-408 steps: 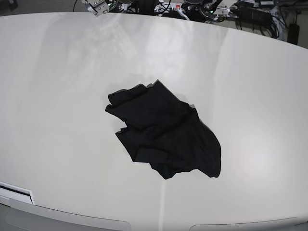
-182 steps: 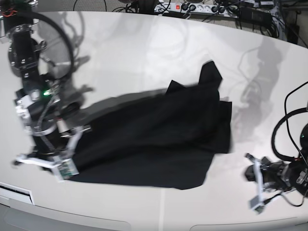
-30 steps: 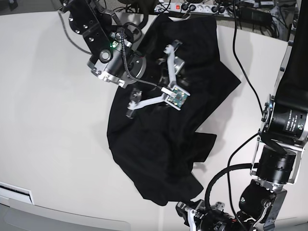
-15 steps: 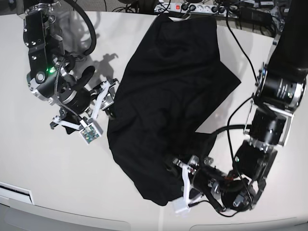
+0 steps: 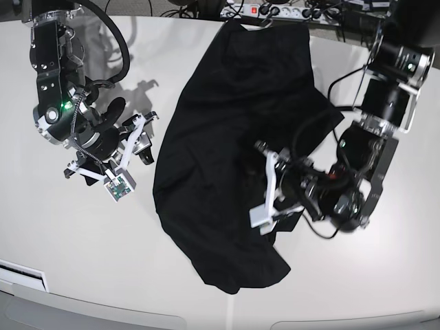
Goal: Layout the t-shirt on the table in an organized manner, then fold the t-shirt properly
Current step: 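Release the right gripper and grasp the shirt hem with the left gripper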
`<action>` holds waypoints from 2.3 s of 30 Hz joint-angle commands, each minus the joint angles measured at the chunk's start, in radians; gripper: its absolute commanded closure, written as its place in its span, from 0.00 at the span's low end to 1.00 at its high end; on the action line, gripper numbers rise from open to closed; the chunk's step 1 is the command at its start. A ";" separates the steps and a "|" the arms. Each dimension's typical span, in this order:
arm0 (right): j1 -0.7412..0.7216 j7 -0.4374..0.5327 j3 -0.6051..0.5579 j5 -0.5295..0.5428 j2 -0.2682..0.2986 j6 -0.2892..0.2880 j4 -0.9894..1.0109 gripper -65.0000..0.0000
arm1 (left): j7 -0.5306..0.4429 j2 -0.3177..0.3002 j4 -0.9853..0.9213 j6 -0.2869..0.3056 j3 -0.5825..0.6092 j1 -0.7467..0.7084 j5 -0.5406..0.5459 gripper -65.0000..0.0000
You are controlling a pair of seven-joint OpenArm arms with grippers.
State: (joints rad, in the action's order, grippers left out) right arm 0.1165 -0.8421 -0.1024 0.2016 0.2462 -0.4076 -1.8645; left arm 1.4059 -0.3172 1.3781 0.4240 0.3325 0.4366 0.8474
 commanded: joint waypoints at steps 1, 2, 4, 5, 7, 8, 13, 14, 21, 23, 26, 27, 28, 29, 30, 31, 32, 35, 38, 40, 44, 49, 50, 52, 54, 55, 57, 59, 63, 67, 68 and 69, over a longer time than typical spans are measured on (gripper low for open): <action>-0.014 0.019 0.005 0.008 0.006 0.000 -0.013 0.43 | -0.010 -0.014 0.036 0.000 -0.008 -0.002 0.018 1.00; -0.014 0.019 0.004 0.008 0.006 0.000 -0.013 0.43 | -0.010 -0.028 0.055 -0.003 -0.012 -0.030 0.017 1.00; -0.014 0.019 0.004 0.008 0.006 0.000 -0.013 0.43 | -0.010 -0.054 0.101 -0.003 -0.037 -0.089 0.016 1.00; -0.014 0.019 0.004 0.008 0.006 0.000 -0.013 0.43 | -0.010 -0.065 0.125 -0.003 -0.059 -0.120 0.014 1.00; -0.011 0.019 0.005 0.008 0.006 0.001 -0.013 0.43 | -0.010 -0.082 0.177 -0.016 -0.122 -0.184 -0.006 1.00; -0.010 0.018 0.005 0.008 0.006 0.001 -0.013 0.43 | -0.010 -0.089 0.202 -0.030 -0.161 -0.219 -0.030 1.00; 0.005 0.019 0.004 0.008 0.006 0.000 -0.013 0.43 | -0.010 -0.080 0.314 -0.089 -0.403 -0.411 -0.132 1.00; 0.005 0.019 0.004 0.008 0.006 0.000 -0.013 0.43 | -0.013 -0.070 0.337 -0.098 -0.451 -0.450 -0.141 1.00; 0.011 0.019 0.004 0.008 0.006 0.000 -0.013 0.43 | -0.018 0.071 0.525 -0.103 -0.769 -0.724 -0.140 1.00; 0.014 0.019 0.004 0.008 0.006 0.000 -0.013 0.43 | -0.018 0.116 0.563 -0.103 -0.835 -0.786 -0.143 1.00; 0.019 0.019 0.004 0.008 0.006 0.000 -0.013 0.43 | -0.036 0.153 0.577 -0.115 -0.870 -0.842 -0.194 1.00; 0.019 0.018 0.004 0.009 0.006 0.000 -0.013 0.43 | -0.052 0.163 0.577 -0.132 -0.870 -0.855 -0.212 1.00; 0.019 0.018 0.004 0.009 0.006 0.000 -0.013 0.43 | -0.066 0.174 0.577 -0.143 -0.870 -0.862 -0.227 1.00; 0.019 0.018 0.004 0.009 0.006 0.000 -0.013 0.43 | -0.068 0.187 0.577 -0.153 -0.870 -0.867 -0.244 1.00; 0.019 0.018 0.004 0.009 0.006 0.001 -0.013 0.43 | -0.070 0.197 0.577 -0.156 -0.870 -0.871 -0.255 1.00; 0.019 0.018 0.004 0.009 0.006 0.001 -0.013 0.43 | -0.071 0.205 0.577 -0.156 -0.870 -0.873 -0.268 1.00; 0.020 0.018 0.004 0.009 0.006 0.000 -0.013 0.43 | -0.075 0.211 0.576 -0.156 -0.870 -0.875 -0.283 1.00; 0.024 0.011 0.004 0.009 0.006 0.011 -0.013 0.43 | -0.089 0.220 0.569 -0.163 -0.870 -0.876 -0.329 1.00; 0.024 0.011 0.004 0.008 0.006 0.015 -0.013 0.43 | -0.109 0.220 0.529 -0.191 -0.870 -0.876 -0.350 0.96; 0.024 0.011 0.004 0.009 0.006 0.015 -0.013 0.43 | -0.122 0.220 0.498 -0.190 -0.870 -0.877 -0.349 0.66; 0.024 0.011 0.004 0.013 0.006 0.015 -0.013 0.43 | -0.177 0.217 0.436 -0.189 -0.869 -0.873 -0.338 0.37; 0.024 0.011 0.004 0.012 0.006 0.015 -0.013 0.43 | -0.230 0.215 0.336 -0.137 -0.868 -0.870 -0.292 0.37; 0.024 0.011 0.004 0.012 0.006 0.015 -0.013 0.43 | -0.232 0.214 0.316 -0.126 -0.865 -0.868 -0.280 0.37; 0.024 0.011 0.004 0.012 0.006 0.015 -0.013 0.43 | -0.237 0.214 0.276 -0.096 -0.846 -0.856 -0.266 0.37; 0.024 0.012 0.004 0.013 0.006 0.015 -0.013 0.43 | -0.239 0.214 0.239 -0.078 -0.813 -0.841 -0.267 0.37; 0.024 0.012 0.004 0.013 0.006 0.015 -0.013 0.43 | -0.239 0.215 0.221 -0.076 -0.795 -0.836 -0.266 0.37; 0.024 0.011 0.004 0.012 0.006 0.015 -0.013 0.43 | -0.237 0.215 0.201 -0.076 -0.750 -0.836 -0.266 0.37; 0.024 0.011 0.004 0.012 0.006 0.015 -0.013 0.43 | -0.199 0.215 0.199 -0.071 -0.697 -0.842 -0.266 0.37; 0.024 0.011 0.004 0.012 0.006 0.015 -0.013 0.43 | -0.108 0.215 0.199 -0.053 -0.593 -0.843 -0.267 0.50; 0.024 0.011 0.004 0.012 0.006 0.015 -0.013 0.43 | -0.094 0.215 0.201 -0.061 -0.549 -0.840 -0.266 1.00; 0.024 0.011 0.004 0.012 0.006 0.015 -0.013 0.43 | -0.093 0.214 0.207 -0.061 -0.550 -0.838 -0.266 1.00; 0.024 0.011 0.004 0.012 0.006 0.015 -0.013 0.43 | -0.092 0.214 0.217 -0.061 -0.552 -0.838 -0.267 1.00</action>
State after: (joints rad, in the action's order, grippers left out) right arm 0.1543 -0.8494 -0.1028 0.2096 0.2466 -0.3985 -1.8629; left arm 1.2892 -0.0963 1.5867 0.3710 -0.2153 -0.3939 0.6266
